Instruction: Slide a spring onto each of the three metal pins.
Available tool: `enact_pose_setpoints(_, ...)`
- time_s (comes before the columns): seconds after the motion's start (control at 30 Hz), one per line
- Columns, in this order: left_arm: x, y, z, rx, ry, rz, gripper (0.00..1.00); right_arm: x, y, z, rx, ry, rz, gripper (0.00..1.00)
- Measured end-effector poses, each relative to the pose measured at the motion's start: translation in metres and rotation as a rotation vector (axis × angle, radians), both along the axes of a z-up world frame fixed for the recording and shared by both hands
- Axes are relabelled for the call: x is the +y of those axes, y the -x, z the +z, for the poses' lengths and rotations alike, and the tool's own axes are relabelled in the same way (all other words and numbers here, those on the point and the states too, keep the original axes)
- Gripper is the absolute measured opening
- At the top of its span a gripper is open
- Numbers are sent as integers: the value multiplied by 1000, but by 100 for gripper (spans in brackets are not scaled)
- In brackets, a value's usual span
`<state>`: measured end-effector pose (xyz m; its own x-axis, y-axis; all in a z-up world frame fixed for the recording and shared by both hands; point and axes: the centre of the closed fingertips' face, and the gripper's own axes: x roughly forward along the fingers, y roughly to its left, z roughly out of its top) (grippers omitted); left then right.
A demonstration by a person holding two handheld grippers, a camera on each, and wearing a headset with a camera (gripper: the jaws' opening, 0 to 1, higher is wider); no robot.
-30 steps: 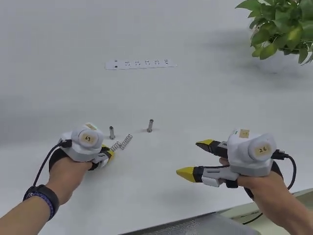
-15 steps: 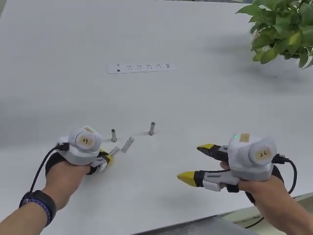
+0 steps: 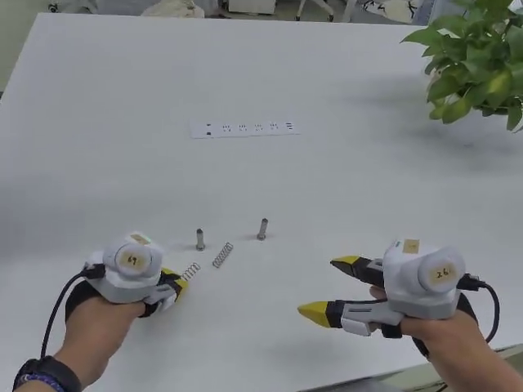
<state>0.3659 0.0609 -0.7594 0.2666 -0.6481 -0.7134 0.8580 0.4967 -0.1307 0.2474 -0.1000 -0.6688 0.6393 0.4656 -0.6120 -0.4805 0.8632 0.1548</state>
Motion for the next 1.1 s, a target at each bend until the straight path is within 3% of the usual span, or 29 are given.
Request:
enact_pose_setpoints(0.7,18,18,38,-36,62,25,3,15,7,0,7,-18,30,60)
enact_pose_setpoints(1.1,13,25,64,-74,90,-12,3,25,0,5,-6,-39,46,59)
